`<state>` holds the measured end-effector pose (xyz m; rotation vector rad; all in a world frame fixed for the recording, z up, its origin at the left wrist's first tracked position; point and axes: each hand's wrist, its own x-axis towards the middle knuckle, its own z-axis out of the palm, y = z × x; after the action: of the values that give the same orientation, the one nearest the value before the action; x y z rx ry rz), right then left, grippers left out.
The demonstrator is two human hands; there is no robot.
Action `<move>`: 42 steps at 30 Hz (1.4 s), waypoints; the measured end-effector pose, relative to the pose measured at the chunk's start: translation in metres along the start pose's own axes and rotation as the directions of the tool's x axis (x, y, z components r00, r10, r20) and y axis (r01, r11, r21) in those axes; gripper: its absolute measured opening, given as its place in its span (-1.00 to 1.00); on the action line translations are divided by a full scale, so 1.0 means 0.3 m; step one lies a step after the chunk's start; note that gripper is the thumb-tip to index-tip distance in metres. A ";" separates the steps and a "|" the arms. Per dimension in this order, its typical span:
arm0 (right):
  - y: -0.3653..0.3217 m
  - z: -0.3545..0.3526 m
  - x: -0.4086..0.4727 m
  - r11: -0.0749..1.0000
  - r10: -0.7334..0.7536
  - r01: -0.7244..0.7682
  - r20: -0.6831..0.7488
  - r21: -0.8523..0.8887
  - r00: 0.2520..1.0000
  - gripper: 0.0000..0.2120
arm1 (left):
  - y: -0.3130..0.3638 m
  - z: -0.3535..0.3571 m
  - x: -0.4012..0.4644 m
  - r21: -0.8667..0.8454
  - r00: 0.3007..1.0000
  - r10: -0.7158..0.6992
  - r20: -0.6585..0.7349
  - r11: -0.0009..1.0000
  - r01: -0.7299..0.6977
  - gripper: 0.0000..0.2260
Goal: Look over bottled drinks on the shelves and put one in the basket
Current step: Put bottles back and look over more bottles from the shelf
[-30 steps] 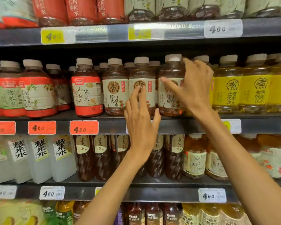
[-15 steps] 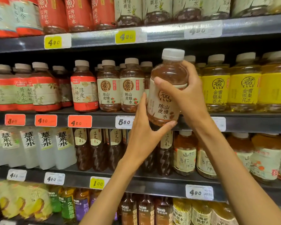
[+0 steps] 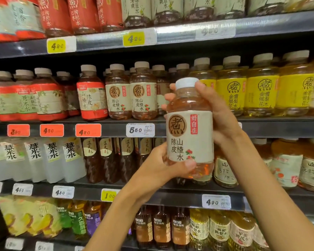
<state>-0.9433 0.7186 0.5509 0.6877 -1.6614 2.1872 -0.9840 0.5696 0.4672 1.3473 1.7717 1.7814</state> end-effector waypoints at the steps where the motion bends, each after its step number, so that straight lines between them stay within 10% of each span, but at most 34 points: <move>1: 0.007 0.001 -0.004 1.000 -0.018 0.018 -0.017 -0.021 1.000 -0.79 | -0.009 -0.002 -0.010 -0.030 1.000 -0.016 0.005 0.999 0.016 -0.47; 11: 0.025 0.065 -0.026 0.913 -0.193 0.060 -0.298 -0.404 0.935 -0.83 | 0.009 0.043 -0.019 0.143 0.954 0.023 -0.297 0.989 0.020 -0.39; 20: 0.034 0.066 -0.009 0.992 0.128 -0.129 -0.085 0.001 0.988 -0.59 | -0.019 -0.021 -0.067 -0.490 0.984 -0.082 0.157 0.859 0.150 -0.25; 33: 0.056 0.077 0.014 0.933 -0.022 -0.069 -0.246 -0.354 0.969 -0.68 | -0.028 -0.021 -0.065 -0.141 0.982 -0.014 -0.188 0.990 -0.013 -0.42; 38: 0.074 0.071 0.013 0.995 0.102 -0.102 -0.153 0.011 0.983 -0.54 | -0.012 -0.037 -0.076 -0.624 0.990 -0.033 0.137 0.774 0.112 -0.43; 42: 0.088 0.072 0.024 0.987 0.117 -0.099 -0.146 0.129 0.982 -0.64 | -0.022 -0.032 -0.073 -0.690 0.965 -0.064 0.254 0.688 0.227 -0.29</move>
<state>-0.9590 0.6902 0.5381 0.4546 -1.5319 2.3677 -0.9825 0.5483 0.4543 0.9657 0.8590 1.8521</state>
